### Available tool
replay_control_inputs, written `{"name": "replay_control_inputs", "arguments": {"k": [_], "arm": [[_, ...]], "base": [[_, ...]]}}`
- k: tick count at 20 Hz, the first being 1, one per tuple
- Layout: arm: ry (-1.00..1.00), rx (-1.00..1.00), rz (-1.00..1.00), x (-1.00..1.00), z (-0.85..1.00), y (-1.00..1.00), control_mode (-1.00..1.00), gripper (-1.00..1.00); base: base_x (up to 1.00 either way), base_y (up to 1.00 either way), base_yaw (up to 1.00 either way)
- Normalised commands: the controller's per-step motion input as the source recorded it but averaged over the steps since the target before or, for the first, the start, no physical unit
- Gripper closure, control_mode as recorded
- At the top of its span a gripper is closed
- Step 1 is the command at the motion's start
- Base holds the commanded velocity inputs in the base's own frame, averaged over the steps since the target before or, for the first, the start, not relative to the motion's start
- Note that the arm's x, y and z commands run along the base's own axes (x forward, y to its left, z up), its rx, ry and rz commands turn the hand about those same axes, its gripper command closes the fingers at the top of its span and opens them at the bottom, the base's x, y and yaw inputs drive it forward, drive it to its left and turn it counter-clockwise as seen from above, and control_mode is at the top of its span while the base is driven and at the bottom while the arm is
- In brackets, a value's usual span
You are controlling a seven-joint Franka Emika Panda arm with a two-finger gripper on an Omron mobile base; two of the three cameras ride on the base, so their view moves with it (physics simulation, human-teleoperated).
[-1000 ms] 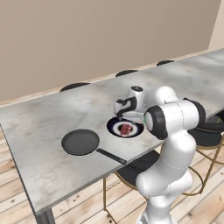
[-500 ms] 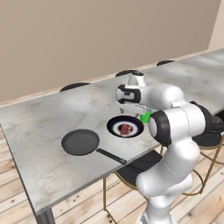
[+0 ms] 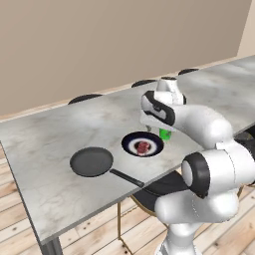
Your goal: Pick up the pan with the steak in it and place it on the dining table. Then place the steak on the plate.
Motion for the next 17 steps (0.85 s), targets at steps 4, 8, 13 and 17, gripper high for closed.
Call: {"name": "replay_control_inputs", "arguments": {"k": [4,8,13,17], "arm": [[-0.16,0.02,0.04,-1.00,0.00,-0.34,-1.00,-1.00],[-0.25,0.04,0.05,-0.94,0.00,-0.24,-1.00,-1.00],[-0.25,0.01,0.05,-0.95,-0.05,-0.17,-1.00,-1.00],[-0.20,-0.05,0.07,-0.96,-0.37,-0.17,-1.00,-1.00]], "base": [[0.00,0.00,0.00],[0.00,0.00,0.00],[0.00,0.00,0.00],[0.00,0.00,0.00]]}}
